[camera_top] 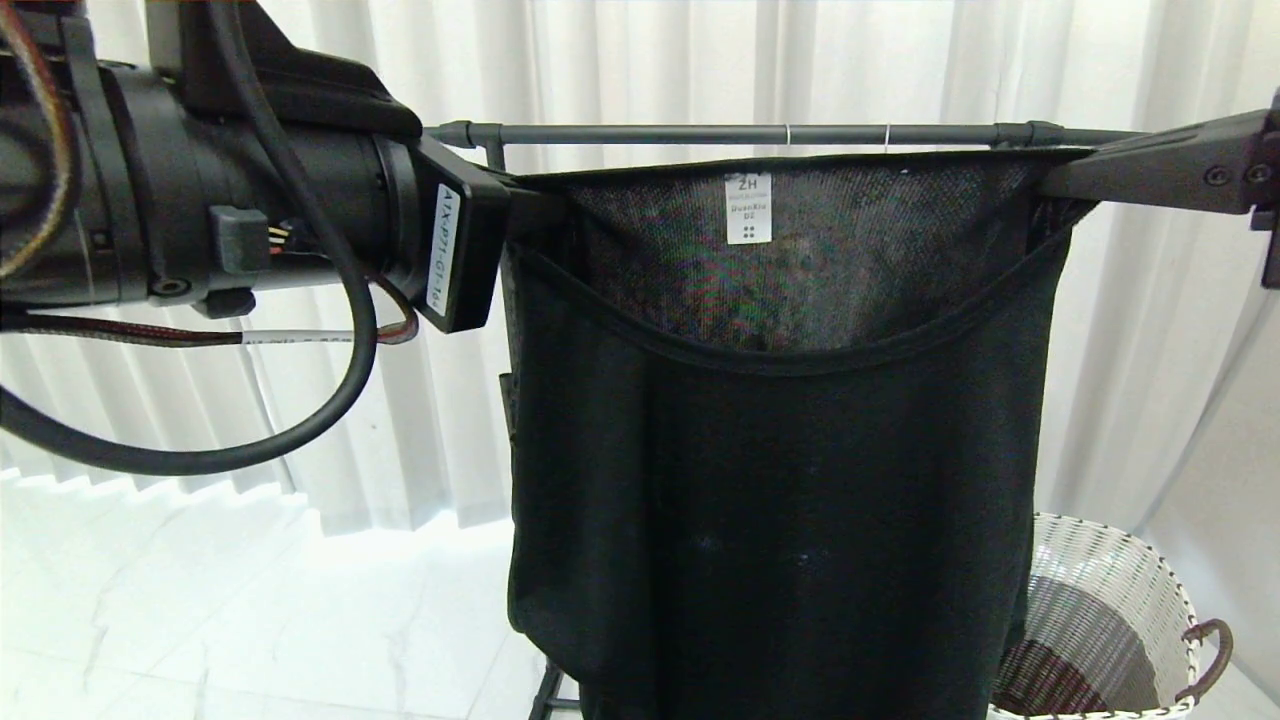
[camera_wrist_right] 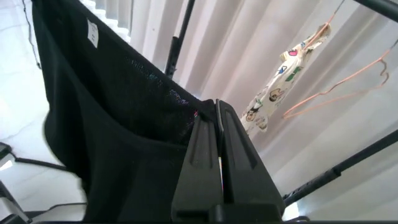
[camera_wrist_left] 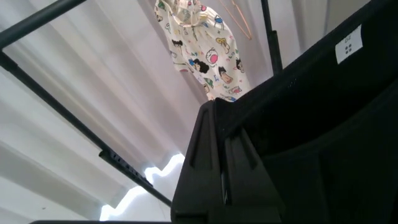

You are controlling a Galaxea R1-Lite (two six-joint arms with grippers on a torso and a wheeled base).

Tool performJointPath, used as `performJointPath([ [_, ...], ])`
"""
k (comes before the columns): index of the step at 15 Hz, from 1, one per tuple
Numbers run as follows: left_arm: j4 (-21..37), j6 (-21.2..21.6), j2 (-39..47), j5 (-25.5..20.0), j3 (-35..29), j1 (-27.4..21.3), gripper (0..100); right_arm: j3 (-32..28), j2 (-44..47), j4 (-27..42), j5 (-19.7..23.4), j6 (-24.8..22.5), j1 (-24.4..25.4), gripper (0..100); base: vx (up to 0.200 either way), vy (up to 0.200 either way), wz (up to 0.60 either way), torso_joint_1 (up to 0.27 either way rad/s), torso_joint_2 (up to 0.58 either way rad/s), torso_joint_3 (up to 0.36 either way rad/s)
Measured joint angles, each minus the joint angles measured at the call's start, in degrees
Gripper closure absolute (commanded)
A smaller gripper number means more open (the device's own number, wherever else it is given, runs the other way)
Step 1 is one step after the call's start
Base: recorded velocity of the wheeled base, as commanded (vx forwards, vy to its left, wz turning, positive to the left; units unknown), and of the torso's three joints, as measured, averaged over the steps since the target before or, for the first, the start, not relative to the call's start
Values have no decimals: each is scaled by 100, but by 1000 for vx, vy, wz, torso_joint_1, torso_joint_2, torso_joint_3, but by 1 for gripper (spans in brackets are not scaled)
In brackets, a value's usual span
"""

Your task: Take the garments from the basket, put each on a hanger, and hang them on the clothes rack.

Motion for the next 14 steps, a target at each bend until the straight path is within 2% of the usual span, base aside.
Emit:
performJointPath([
  [3,-4,0,11,2,-2,13,100,0,23,44,-2,-2,17,100,0,0,0,0,0,0],
  [4,-6,-2,11,5,-2,37,100,-7,23,110,-2,0,20,0,0,0,0,0,0,0],
  [6,-6,-2,11,5,-2,105,100,-9,1,318,-2,-2,63,0,0,0,0,0,0,0],
  [10,-4,4,22,11,-2,289,100,185,-121,266,-2,-5,102,0,0,0,0,0,0,0],
  [13,-6,13,-29,22,41,585,100,518,-307,246,-130,-27,-239,0,0,0,0,0,0,0],
  [14,-6,13,-71,22,85,725,100,594,-357,272,-399,-33,-449,0,0,0,0,0,0,0],
])
